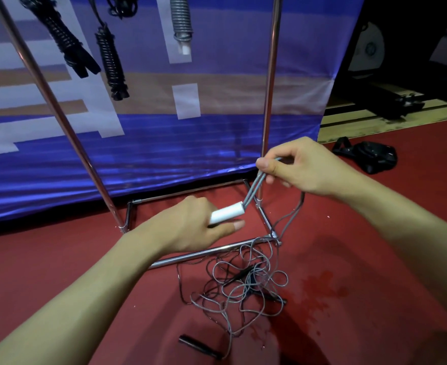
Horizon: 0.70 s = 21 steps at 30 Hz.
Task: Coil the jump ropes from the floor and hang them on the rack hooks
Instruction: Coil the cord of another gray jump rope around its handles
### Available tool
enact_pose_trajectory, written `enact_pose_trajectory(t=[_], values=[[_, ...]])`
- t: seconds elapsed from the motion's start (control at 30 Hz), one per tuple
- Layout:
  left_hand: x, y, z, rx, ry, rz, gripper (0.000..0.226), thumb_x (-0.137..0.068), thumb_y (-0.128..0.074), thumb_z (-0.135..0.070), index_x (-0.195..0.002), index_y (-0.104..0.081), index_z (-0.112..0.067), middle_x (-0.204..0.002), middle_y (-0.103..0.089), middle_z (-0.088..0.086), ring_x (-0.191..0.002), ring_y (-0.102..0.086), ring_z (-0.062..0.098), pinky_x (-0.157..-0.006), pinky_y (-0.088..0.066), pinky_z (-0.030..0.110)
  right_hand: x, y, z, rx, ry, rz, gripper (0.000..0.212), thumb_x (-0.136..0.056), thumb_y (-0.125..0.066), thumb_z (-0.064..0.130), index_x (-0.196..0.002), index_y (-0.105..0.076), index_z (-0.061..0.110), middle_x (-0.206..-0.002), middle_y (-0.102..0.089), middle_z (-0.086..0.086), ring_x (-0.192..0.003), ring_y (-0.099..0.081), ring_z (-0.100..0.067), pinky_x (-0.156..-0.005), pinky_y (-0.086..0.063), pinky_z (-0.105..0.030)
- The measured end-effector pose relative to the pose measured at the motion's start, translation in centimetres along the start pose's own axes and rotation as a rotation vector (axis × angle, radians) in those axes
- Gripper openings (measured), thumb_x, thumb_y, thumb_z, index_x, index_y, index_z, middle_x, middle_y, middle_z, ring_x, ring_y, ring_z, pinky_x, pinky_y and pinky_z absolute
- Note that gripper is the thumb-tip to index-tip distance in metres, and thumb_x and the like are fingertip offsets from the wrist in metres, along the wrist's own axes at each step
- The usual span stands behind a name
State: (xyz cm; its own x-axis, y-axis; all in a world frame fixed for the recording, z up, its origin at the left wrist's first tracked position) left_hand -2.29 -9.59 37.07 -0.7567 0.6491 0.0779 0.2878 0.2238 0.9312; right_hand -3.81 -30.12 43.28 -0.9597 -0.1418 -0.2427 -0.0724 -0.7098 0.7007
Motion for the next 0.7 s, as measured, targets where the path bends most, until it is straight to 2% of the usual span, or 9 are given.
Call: enact_pose_trajectory(t=[0.1, 0.17, 0.23, 0.33, 0.4, 0.47, 0.53, 0.6, 0.7], values=[[0.2, -0.1, -0.4, -0.025, -0.026, 0.007, 0.076, -0.076, -0.035, -0.089, -0.059, -0.041, -0.016, -0.053, -0.044, 0.003, -0.053, -0.043, 0.029, -0.057, -0.045, 0.042, 0.0, -0.2, 0.6, -0.105, -0.015, 0.020, 0.029, -0.097, -0.066, 0.041, -0.080, -0.079, 0.022, -0.064, -0.070, 0.005, -0.056, -0.056, -0.008, -0.064, -0.048, -0.031], [0.6, -0.2, -1.3, -0.052, -0.066, 0.014, 0.074, -0.081, -0.037, -0.086, -0.059, -0.041, -0.015, -0.054, -0.044, 0.003, -0.055, -0.044, 0.031, -0.055, -0.040, 0.040, -0.1, -0.8, 0.7, -0.186, -0.043, 0.032, 0.024, -0.096, -0.069, 0.036, -0.084, -0.080, 0.018, -0.074, -0.076, 0.003, -0.059, -0.061, -0.004, -0.070, -0.051, -0.026], [0.7, -0.3, -1.9, -0.051, -0.122, 0.016, 0.071, -0.089, -0.044, -0.079, -0.059, -0.039, -0.015, -0.053, -0.042, 0.003, -0.054, -0.041, 0.028, -0.053, -0.033, 0.037, -0.4, -1.7, 0.7, -0.245, -0.076, 0.041, 0.024, -0.095, -0.070, 0.034, -0.083, -0.079, 0.015, -0.077, -0.077, -0.001, -0.061, -0.062, -0.004, -0.072, -0.051, -0.031], [1.0, -0.6, -2.6, 0.068, -0.225, 0.067, 0.070, -0.092, -0.045, -0.076, -0.062, -0.037, -0.013, -0.052, -0.036, 0.002, -0.052, -0.030, 0.022, -0.052, -0.033, 0.038, -0.5, -3.9, -0.5, -0.416, -0.163, 0.069, 0.020, -0.095, -0.071, 0.031, -0.082, -0.071, 0.015, -0.069, -0.071, -0.001, -0.057, -0.057, -0.006, -0.057, -0.042, -0.029], [1.1, -0.6, -2.7, 0.166, -0.269, 0.071, 0.066, -0.095, -0.050, -0.070, -0.064, -0.038, -0.013, -0.054, -0.034, 0.000, -0.054, -0.027, 0.021, -0.052, -0.032, 0.039, -0.2, -6.1, -1.5, -0.439, -0.206, 0.123, 0.021, -0.095, -0.071, 0.032, -0.079, -0.068, 0.019, -0.068, -0.066, -0.003, -0.056, -0.052, -0.008, -0.052, -0.033, -0.026], [1.2, -0.3, -2.6, 0.255, -0.272, 0.017, 0.059, -0.098, -0.055, -0.062, -0.065, -0.041, -0.014, -0.054, -0.035, -0.002, -0.053, -0.026, 0.017, -0.052, -0.030, 0.038, 0.3, -8.6, -2.4, -0.415, -0.193, 0.179, 0.021, -0.094, -0.074, 0.028, -0.077, -0.068, 0.017, -0.072, -0.062, -0.013, -0.065, -0.050, -0.017, -0.059, -0.035, -0.032], [0.9, 0.2, -1.9, 0.280, -0.228, -0.066, 0.053, -0.098, -0.058, -0.056, -0.067, -0.048, -0.014, -0.054, -0.037, -0.003, -0.053, -0.026, 0.014, -0.051, -0.029, 0.037, 0.8, -10.2, -2.8, -0.372, -0.166, 0.178, 0.018, -0.092, -0.069, 0.019, -0.076, -0.068, 0.012, -0.072, -0.061, -0.018, -0.071, -0.051, -0.018, -0.067, -0.039, -0.035], [0.4, 0.9, -0.7, 0.237, -0.137, -0.140, 0.043, -0.099, -0.062, -0.047, -0.068, -0.056, -0.017, -0.053, -0.042, -0.003, -0.050, -0.029, 0.015, -0.052, -0.029, 0.035, 1.4, -10.4, -3.0, -0.183, -0.118, 0.129, 0.030, -0.101, -0.056, 0.023, -0.073, -0.067, 0.021, -0.064, -0.065, 0.004, -0.062, -0.056, -0.006, -0.067, -0.043, -0.031], [-0.4, 2.0, 1.2, 0.116, 0.065, -0.226, 0.043, -0.100, -0.061, -0.029, -0.063, -0.043, -0.021, -0.055, -0.042, -0.002, -0.053, -0.036, 0.020, -0.059, -0.024, 0.036, 2.7, -9.1, -0.7, 0.081, 0.056, 0.037, 0.034, -0.109, -0.044, 0.026, -0.084, -0.067, 0.026, -0.066, -0.060, 0.014, -0.067, -0.057, 0.002, -0.069, -0.040, -0.015]])
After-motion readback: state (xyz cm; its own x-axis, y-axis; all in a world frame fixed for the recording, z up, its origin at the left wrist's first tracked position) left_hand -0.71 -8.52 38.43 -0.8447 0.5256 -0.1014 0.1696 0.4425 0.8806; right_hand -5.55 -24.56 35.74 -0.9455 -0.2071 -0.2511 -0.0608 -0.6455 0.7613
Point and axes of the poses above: each hand's wrist, its own x-axis away from the middle knuckle, its own y-axis out of the back of the hand, z = x × y, the point moved 6 cm from there along -x, towards the middle knuckle
